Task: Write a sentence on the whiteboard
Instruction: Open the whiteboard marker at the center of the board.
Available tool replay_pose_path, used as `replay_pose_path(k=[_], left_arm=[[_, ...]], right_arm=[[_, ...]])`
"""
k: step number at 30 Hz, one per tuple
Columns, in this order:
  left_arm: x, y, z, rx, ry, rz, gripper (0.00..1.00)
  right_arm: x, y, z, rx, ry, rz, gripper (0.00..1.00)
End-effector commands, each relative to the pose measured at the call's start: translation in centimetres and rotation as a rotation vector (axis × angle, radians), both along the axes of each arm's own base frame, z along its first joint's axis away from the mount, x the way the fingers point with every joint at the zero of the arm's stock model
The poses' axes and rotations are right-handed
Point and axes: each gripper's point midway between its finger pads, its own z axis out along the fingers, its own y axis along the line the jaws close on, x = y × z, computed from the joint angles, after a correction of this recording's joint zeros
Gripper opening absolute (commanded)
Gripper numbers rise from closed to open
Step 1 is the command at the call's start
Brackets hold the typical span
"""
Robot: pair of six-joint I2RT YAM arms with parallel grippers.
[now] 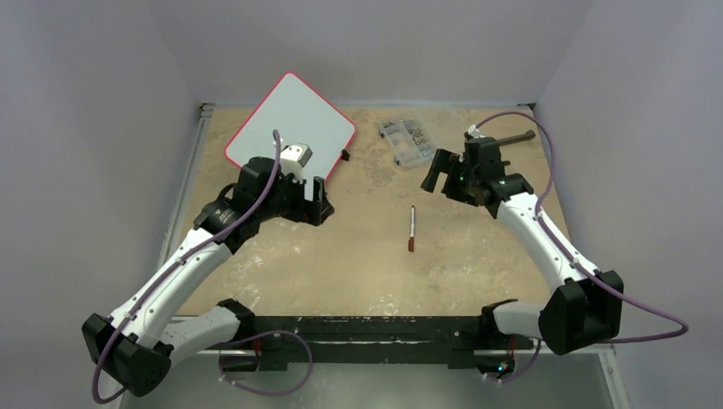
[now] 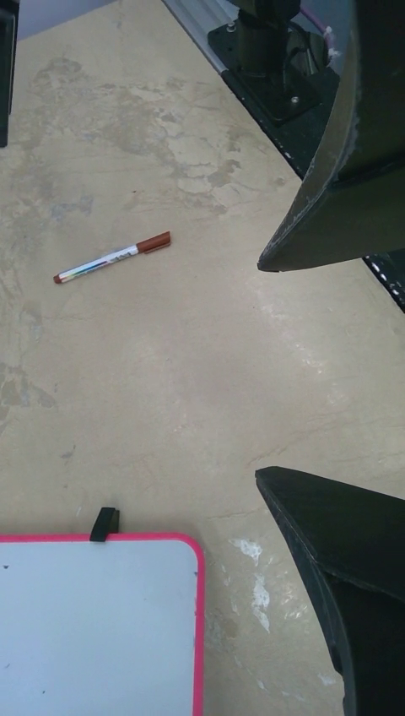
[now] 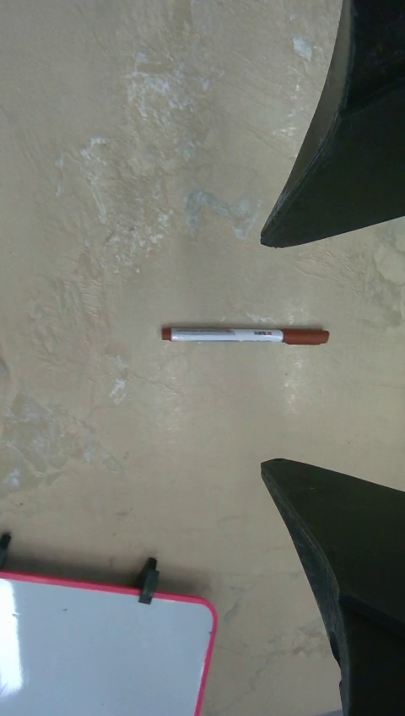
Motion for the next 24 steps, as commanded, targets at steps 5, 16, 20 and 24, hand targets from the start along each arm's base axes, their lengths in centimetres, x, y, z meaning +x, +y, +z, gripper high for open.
replay_pose_path(k=[5, 16, 20, 24], left_arm=[[-4.0, -0.8, 1.0, 0.02, 0.012, -0.03, 0.82], [-9.1, 0.7, -1.4, 0.007, 0.09, 0.002, 0.77], [-10.0, 1.0, -2.1, -0.019, 0.105, 0.021, 0.77], [-10.3, 0.9, -2.6, -0.016, 0.111, 0.013, 0.77]], right_arm=[[-2.5, 3.1, -1.8, -0.077, 0.097, 0.053, 0.95], [-2.8, 4.1, -7.6, -0.18, 0.228, 0.021, 0.8], [-3.5, 3.6, -10.1, -0.232, 0.29, 0.013, 0.69], [-3.4, 3.9, -11.5, -0.227, 0.307, 0.013, 0.63]])
